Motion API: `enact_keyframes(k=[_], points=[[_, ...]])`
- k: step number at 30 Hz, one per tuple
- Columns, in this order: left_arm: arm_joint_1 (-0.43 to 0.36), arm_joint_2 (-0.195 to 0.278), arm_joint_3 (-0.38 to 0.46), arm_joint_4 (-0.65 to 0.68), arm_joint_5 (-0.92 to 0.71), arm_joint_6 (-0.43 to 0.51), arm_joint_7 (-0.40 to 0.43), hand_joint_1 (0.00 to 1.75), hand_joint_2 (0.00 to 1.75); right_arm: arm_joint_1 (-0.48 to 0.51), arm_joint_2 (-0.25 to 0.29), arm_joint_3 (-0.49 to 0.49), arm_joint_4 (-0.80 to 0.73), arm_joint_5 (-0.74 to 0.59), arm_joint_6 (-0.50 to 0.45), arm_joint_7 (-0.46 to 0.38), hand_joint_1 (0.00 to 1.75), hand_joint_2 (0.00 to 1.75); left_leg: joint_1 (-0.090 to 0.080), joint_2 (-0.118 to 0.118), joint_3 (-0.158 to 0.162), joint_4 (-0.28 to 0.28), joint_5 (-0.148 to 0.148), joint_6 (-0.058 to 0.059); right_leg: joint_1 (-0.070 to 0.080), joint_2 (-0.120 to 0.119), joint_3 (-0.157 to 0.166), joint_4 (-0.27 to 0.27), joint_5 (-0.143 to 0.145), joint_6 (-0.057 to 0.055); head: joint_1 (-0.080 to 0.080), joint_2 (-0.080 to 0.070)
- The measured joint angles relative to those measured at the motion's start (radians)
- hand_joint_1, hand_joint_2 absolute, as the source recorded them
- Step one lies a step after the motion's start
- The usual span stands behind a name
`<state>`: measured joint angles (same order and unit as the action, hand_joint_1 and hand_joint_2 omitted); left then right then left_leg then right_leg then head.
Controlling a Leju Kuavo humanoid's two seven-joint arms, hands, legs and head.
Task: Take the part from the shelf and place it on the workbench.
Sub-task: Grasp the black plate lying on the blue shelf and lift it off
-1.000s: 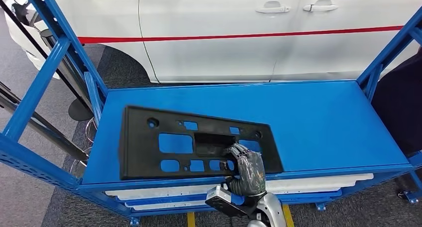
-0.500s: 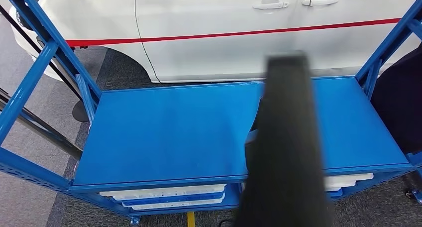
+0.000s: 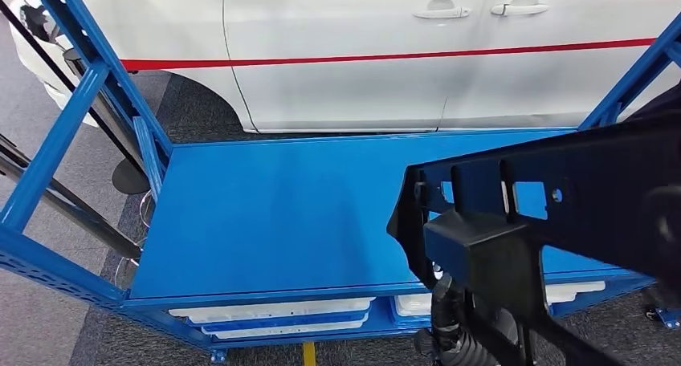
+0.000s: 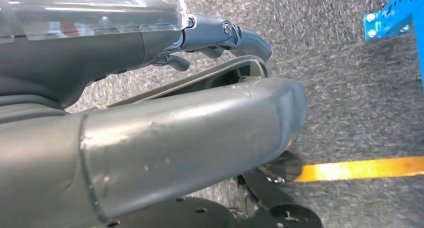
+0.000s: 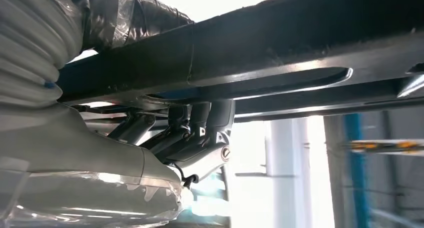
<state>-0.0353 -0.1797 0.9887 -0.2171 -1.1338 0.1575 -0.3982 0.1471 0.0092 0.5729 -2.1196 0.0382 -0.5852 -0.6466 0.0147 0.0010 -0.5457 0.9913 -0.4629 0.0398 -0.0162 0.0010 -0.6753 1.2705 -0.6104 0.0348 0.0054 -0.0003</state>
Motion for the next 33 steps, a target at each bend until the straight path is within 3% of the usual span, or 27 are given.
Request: enact_keyframes(k=[1,2,5,7,10,12,14,15,16,17,20,21,22,26,29,33], points=[[0.0,-0.001,0.005,0.0,0.002,0.002,0.003,0.0,0.0,0.011,0.0,-0.007,0.003,-0.019,0.018,0.007,1.75,1.75,0.0,0.0,0.0,0.001,-0.001,0.0,-0.002,0.0,-0.011,0.019,0.005,0.003,0.0,0.0],[0.0,-0.003,0.01,0.0,0.002,0.004,0.008,0.0,0.0,0.021,0.0,-0.016,0.008,-0.031,0.043,0.011,1.75,1.75,0.0,-0.001,0.001,0.002,-0.002,-0.002,-0.004,0.0,-0.001,-0.005,0.03,0.004,0.0,0.0],[0.0,-0.006,0.02,0.0,0.0,0.009,0.02,0.0,0.0,0.052,0.002,-0.045,0.029,-0.034,0.132,0.008,1.75,1.75,-0.002,-0.004,-0.002,0.016,-0.01,-0.012,-0.007,0.0,0.083,-0.187,0.12,-0.001,0.0,0.0],[-0.001,-0.006,0.023,0.0,-0.002,0.007,0.023,0.0,0.0,0.071,0.003,-0.057,0.045,-0.026,0.172,0.003,1.75,1.75,-0.005,-0.006,-0.01,0.027,-0.012,-0.022,-0.003,0.001,0.097,-0.23,0.13,-0.011,0.0,0.0],[-0.001,-0.006,0.029,0.0,-0.009,0.005,0.026,0.0,0.0,0.095,0.011,-0.076,0.067,-0.014,0.223,-0.001,1.75,1.75,-0.002,-0.006,-0.016,0.037,-0.021,-0.038,-0.001,0.0,0.091,-0.233,0.137,-0.033,0.0,0.0],[-0.001,-0.006,0.033,0.0,-0.015,0.004,0.029,0.0,0.0,0.104,0.018,-0.084,0.08,-0.002,0.258,-0.003,1.75,1.75,0.001,-0.005,-0.039,0.1,-0.075,-0.046,-0.004,-0.003,0.085,-0.238,0.146,-0.049,-0.001,0.0],[-0.001,-0.006,0.035,0.0,-0.022,0.003,0.032,0.0,0.0,0.109,0.023,-0.088,0.094,0.008,0.29,-0.003,1.75,1.75,0.001,-0.005,-0.085,0.222,-0.152,-0.052,-0.001,-0.005,0.075,-0.238,0.154,-0.057,-0.001,0.0],[-0.001,-0.006,0.036,0.0,-0.025,0.001,0.034,0.0,0.0,0.111,0.025,-0.089,0.104,0.015,0.307,-0.001,1.75,1.75,0.001,-0.005,-0.101,0.274,-0.175,-0.053,0.002,-0.006,0.068,-0.237,0.158,-0.06,-0.001,0.0],[-0.001,-0.006,0.037,0.0,-0.028,0.0,0.035,0.0,0.0,0.112,0.027,-0.089,0.115,0.024,0.324,0.0,1.75,1.75,0.001,-0.005,-0.101,0.295,-0.181,-0.052,0.005,-0.007,0.062,-0.236,0.163,-0.061,-0.001,0.0],[-0.001,-0.006,0.037,0.0,-0.031,0.0,0.035,0.0,0.0,0.112,0.029,-0.09,0.125,0.035,0.339,0.002,1.75,1.75,0.0,-0.005,-0.083,0.277,-0.168,-0.048,0.007,-0.007,0.055,-0.235,0.168,-0.061,-0.001,0.0],[-0.006,-0.004,0.037,0.0,-0.038,-0.002,0.037,0.0,0.0,0.113,0.039,-0.09,0.151,0.062,0.365,0.004,1.75,1.75,-0.009,-0.004,0.042,0.075,-0.097,-0.026,0.013,-0.007,0.045,-0.232,0.182,-0.056,-0.001,0.0],[-0.008,-0.002,0.037,-0.001,-0.039,-0.002,0.037,0.0,0.0,0.112,0.041,-0.09,0.157,0.067,0.368,0.004,1.75,1.75,-0.012,-0.004,0.068,0.027,-0.086,-0.02,0.014,-0.007,0.044,-0.232,0.186,-0.053,0.0,0.0],[-0.009,-0.001,0.037,-0.001,-0.039,-0.002,0.038,0.0,0.0,0.112,0.043,-0.09,0.161,0.07,0.37,0.004,1.75,1.75,-0.015,-0.003,0.08,0.004,-0.083,-0.017,0.015,-0.008,0.044,-0.232,0.189,-0.05,0.0,0.0],[-0.009,-0.001,0.037,-0.001,-0.039,-0.003,0.038,0.0,0.0,0.112,0.044,-0.09,0.163,0.072,0.371,0.004,1.75,1.75,-0.016,-0.003,0.079,0.002,-0.08,-0.017,0.016,-0.008,0.044,-0.232,0.19,-0.048,0.0,0.0],[-0.009,-0.001,0.038,-0.001,-0.04,-0.003,0.039,0.0,0.0,0.112,0.047,-0.089,0.175,0.076,0.374,0.004,1.75,1.75,-0.02,-0.004,0.074,-0.001,-0.069,-0.01,0.01,-0.01,0.044,-0.237,0.202,-0.034,0.0,0.0],[-0.009,-0.003,0.038,0.0,-0.04,-0.004,0.04,0.0,0.0,0.113,0.049,-0.09,0.206,0.08,0.376,0.004,1.75,1.75,-0.012,0.009,0.0,-0.01,0.009,0.01,0.0,-0.003,-0.017,0.011,0.003,-0.003,0.0,0.0]])
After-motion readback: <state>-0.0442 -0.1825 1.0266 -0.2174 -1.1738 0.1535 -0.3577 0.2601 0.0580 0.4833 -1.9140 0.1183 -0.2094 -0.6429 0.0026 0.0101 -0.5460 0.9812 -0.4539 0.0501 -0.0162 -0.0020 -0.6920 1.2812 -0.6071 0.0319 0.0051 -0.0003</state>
